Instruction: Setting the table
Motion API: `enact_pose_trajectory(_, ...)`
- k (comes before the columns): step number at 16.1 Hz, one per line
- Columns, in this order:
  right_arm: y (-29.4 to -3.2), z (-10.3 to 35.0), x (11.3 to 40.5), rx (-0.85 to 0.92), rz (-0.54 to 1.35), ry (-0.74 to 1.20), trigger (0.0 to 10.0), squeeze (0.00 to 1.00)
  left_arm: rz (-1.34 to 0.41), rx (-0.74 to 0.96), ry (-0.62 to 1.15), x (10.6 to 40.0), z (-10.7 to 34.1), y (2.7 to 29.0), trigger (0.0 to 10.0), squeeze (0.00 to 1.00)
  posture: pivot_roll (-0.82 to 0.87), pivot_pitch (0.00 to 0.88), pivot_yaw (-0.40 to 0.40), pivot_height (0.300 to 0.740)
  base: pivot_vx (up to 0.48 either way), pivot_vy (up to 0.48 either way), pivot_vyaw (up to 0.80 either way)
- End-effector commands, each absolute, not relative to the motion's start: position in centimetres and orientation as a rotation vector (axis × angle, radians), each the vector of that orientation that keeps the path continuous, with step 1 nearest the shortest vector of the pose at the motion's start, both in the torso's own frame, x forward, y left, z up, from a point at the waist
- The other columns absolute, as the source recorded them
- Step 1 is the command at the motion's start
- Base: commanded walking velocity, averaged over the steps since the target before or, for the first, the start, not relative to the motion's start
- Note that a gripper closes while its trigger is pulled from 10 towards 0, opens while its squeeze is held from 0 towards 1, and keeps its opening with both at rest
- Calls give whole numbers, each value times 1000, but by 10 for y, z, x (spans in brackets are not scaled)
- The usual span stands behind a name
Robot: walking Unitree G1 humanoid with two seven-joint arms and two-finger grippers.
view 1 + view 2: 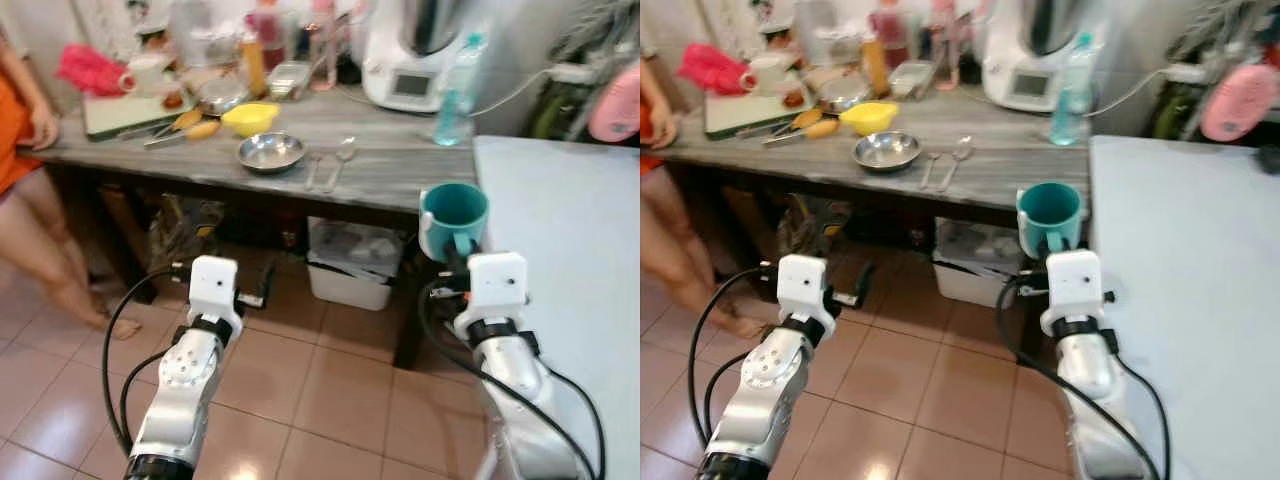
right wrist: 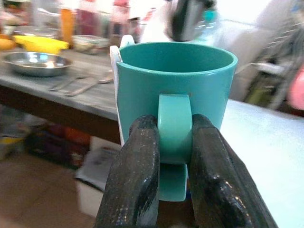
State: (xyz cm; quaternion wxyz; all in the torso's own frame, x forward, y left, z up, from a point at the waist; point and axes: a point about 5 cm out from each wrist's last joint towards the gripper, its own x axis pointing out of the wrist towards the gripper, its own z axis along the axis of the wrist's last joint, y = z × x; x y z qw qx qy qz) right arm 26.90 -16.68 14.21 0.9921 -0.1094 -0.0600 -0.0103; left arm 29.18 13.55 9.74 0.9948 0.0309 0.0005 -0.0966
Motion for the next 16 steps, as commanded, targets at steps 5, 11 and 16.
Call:
enact_pose_trajectory(5, -171, 145, 268, -221, -44, -133, 10000, 0, -179, 79, -12, 297, 104, 132, 10000, 0, -164, 0, 35, 740, 0, 0, -374)
enact_pose_trajectory(11, -170, 146, 267, -221, -45, -134, 10000, 0, -200, 97, -23, 296, 104, 130, 10000, 0, -163, 0, 37, 740, 0, 143, 0)
enact_pose_trajectory(16, -171, 145, 267, -223, -51, -134, 10000, 0, -205, 105, -21, 296, 104, 131, 10000, 0, -164, 0, 39, 740, 0, 356, 0)
